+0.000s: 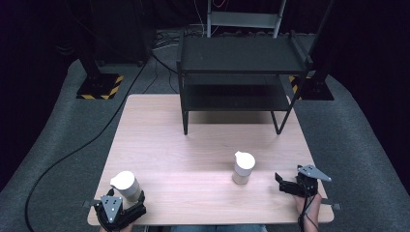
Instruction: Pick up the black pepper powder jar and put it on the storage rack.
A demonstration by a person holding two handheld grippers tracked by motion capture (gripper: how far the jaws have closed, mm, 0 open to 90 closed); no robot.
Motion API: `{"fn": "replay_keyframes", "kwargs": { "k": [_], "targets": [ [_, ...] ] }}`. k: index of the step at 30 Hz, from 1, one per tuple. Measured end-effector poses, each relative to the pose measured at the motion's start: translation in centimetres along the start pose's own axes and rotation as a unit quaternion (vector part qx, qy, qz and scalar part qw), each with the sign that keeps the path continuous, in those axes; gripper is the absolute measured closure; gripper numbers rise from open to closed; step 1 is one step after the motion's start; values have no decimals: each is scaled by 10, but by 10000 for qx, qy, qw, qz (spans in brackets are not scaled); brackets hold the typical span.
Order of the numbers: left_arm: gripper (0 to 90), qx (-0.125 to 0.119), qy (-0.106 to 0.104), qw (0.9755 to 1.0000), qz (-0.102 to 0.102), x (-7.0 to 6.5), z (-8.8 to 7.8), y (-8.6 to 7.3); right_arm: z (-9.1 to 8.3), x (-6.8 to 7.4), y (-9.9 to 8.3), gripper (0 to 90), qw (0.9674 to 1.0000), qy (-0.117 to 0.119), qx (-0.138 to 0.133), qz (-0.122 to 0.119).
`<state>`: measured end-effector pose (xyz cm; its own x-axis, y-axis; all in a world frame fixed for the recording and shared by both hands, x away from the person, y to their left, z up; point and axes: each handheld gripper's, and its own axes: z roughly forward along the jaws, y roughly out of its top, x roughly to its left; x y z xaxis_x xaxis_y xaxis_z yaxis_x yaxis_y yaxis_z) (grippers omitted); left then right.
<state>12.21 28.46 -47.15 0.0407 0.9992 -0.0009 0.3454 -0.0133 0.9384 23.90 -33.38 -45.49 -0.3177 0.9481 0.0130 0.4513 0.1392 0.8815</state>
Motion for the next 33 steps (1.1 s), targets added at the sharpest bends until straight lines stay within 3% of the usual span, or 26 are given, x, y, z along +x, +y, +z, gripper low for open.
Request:
{"fn": "replay_keyframes", "kwargs": {
  "k": [6,19,33],
  "targets": [
    [0,-48,33,10000,-75,-1,3,-2,0,0,1,3,10000,8,21,-28],
    [0,57,128,9999,-19,-6,15,-1,0,0,0,2,10000,20,-8,-14],
    [0,14,44,10000,-79,-5,23,1,-1,0,-2,2,10000,5,-52,0]
  ]
}}
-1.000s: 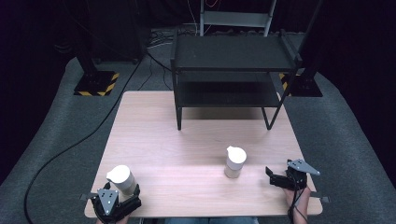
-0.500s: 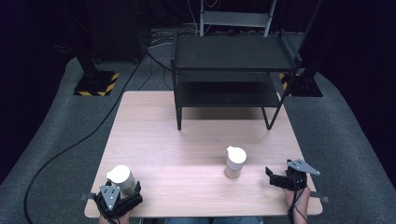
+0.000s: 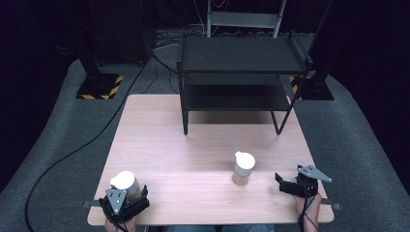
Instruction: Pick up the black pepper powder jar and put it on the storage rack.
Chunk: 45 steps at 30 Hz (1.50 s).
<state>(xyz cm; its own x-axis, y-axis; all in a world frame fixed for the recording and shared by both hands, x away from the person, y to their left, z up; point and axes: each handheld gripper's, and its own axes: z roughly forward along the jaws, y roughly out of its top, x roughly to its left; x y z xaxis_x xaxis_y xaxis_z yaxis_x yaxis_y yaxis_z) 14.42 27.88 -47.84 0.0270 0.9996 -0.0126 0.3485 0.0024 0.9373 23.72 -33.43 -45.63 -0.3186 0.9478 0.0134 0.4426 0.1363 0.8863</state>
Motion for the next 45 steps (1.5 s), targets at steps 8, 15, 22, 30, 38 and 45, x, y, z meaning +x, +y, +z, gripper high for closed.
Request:
{"fn": "replay_keyframes", "kwargs": {
  "k": [8,15,22,30,38,45],
  "targets": [
    [27,-25,111,9999,-37,-2,0,-2,0,0,0,2,10000,11,-5,-9],
    [287,6,-91,9999,-136,5,0,-6,0,0,0,3,10000,5,2,-3],
    [303,-23,-147,9999,-61,7,-1,-8,0,-1,0,3,10000,20,4,2],
    [305,5,-304,9995,-4,9,-3,-3,0,4,0,4,9999,-48,2,-153],
    [305,-70,-458,9989,99,6,-8,9,0,2,1,5,9999,0,15,-100],
    [305,-119,-642,9973,338,4,-10,23,1,-3,2,4,9999,111,40,-71]
  ]
}}
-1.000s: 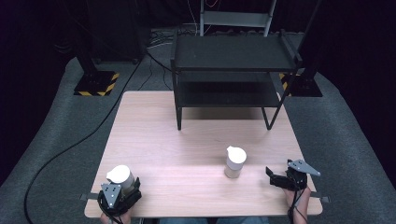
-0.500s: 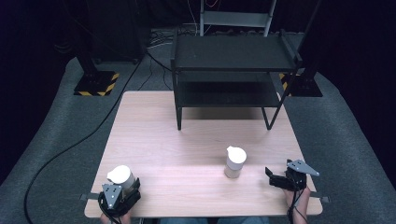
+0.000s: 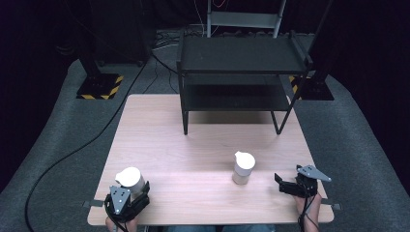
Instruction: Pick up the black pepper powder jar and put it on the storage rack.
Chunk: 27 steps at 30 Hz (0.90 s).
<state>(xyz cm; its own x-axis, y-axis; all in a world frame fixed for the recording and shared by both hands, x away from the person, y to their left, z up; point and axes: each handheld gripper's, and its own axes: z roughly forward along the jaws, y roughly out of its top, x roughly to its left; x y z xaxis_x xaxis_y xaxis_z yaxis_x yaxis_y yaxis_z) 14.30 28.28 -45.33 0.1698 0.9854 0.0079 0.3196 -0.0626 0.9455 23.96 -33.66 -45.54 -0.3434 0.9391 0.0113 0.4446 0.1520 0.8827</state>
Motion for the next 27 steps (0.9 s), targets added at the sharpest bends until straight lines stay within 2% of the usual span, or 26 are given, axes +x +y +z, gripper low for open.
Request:
{"fn": "replay_keyframes", "kwargs": {
  "k": [5,10,27],
  "targets": [
    [305,-32,-137,9998,102,1,1,10,0,-1,0,4,10000,36,1,4],
    [305,-43,-243,9996,121,1,2,17,1,0,1,4,10000,25,35,-43],
    [305,-28,-535,9982,259,0,11,34,1,-1,2,6,10000,49,58,-35]
  ]
}}
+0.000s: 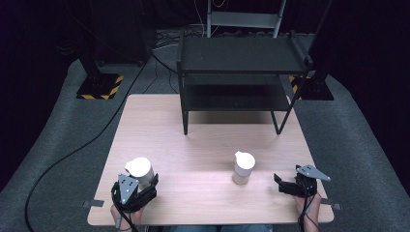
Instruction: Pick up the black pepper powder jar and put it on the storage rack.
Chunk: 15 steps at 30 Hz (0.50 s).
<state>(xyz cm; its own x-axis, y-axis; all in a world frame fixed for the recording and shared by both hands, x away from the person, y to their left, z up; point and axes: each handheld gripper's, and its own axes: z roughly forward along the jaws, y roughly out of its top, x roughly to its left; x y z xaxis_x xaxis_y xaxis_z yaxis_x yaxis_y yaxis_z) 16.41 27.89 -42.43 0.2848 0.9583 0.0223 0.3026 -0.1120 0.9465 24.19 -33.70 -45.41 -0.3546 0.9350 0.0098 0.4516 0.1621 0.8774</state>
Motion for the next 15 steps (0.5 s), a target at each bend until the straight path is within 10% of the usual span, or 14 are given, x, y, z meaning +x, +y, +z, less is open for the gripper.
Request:
{"fn": "replay_keyframes", "kwargs": {
  "k": [15],
  "targets": [
    [305,-42,-231,9996,130,-2,10,13,0,0,0,7,10000,5,13,2]
  ]
}}
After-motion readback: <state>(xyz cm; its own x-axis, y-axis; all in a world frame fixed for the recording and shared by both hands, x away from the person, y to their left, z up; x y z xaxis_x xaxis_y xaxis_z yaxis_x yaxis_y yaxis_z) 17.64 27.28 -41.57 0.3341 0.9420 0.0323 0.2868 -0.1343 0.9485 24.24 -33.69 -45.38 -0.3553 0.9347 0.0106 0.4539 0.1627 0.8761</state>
